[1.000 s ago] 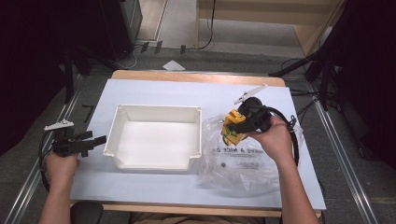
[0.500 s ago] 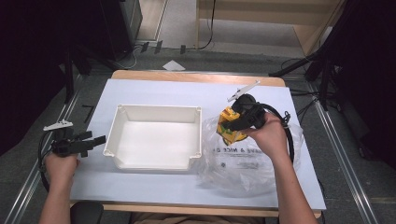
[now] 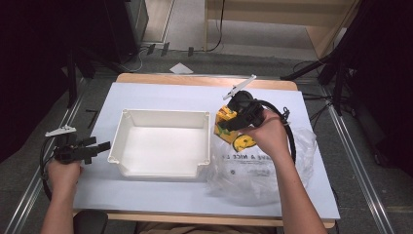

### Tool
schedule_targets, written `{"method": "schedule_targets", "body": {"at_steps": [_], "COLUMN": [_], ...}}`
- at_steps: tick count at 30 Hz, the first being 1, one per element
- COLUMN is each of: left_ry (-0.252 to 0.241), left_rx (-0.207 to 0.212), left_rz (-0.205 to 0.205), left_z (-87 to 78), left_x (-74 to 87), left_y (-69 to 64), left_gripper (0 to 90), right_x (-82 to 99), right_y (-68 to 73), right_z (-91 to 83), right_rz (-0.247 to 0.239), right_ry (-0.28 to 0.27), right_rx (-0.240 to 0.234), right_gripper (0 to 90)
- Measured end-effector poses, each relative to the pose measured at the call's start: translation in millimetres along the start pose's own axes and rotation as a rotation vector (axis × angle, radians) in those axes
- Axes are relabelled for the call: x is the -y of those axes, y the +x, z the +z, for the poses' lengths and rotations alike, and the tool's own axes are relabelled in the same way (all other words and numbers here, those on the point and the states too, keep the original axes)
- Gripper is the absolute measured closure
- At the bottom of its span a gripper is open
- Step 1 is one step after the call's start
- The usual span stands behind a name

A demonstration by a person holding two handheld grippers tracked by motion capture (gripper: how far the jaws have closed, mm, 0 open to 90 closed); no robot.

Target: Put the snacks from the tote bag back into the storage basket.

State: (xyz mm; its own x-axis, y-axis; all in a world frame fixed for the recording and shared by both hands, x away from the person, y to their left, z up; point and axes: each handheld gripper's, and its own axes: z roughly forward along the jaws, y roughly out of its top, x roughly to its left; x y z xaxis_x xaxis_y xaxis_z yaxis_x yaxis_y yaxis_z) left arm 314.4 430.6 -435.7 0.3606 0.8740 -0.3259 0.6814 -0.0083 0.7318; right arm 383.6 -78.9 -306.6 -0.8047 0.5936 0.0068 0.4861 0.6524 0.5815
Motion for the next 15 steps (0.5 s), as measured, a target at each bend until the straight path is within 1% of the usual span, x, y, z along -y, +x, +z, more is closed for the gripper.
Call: {"method": "schedule_targets", "body": {"at_steps": [3, 4, 5, 9, 13, 15], "left_ry": [0.001, 0.003, 0.002, 0.001, 0.0, 0.002], "left_rx": [0.002, 0.001, 0.001, 0.002, 0.001, 0.002], "left_rz": [-0.001, 0.0, 0.0, -0.001, -0.001, -0.001], "left_z": [0.1, 0.2, 0.2, 0.2, 0.1, 0.2], "left_x": [0.1, 0.1, 0.1, 0.1, 0.1, 0.1], "left_y": [0.3, 0.4, 0.4, 0.3, 0.3, 0.3], "left_gripper": [16.8, 16.8, 16.8, 16.8, 16.8, 16.8], "right_x": [-5.4, -7.2, -8.9, -14.6, -21.8, -26.9], "right_y": [0.0, 0.6, 0.5, 2.0, 3.1, 4.5], "right_z": [1.0, 1.2, 1.5, 1.8, 2.1, 3.3], "right_rz": [-0.011, -0.011, -0.022, -0.028, -0.034, -0.045], "right_ry": [-0.007, -0.004, -0.004, -0.002, -0.007, -0.009], "right_rx": [-0.013, -0.012, -0.01, -0.005, -0.016, -0.014], "right_gripper": [52.8, 52.8, 52.8, 52.8, 52.8, 52.8]}}
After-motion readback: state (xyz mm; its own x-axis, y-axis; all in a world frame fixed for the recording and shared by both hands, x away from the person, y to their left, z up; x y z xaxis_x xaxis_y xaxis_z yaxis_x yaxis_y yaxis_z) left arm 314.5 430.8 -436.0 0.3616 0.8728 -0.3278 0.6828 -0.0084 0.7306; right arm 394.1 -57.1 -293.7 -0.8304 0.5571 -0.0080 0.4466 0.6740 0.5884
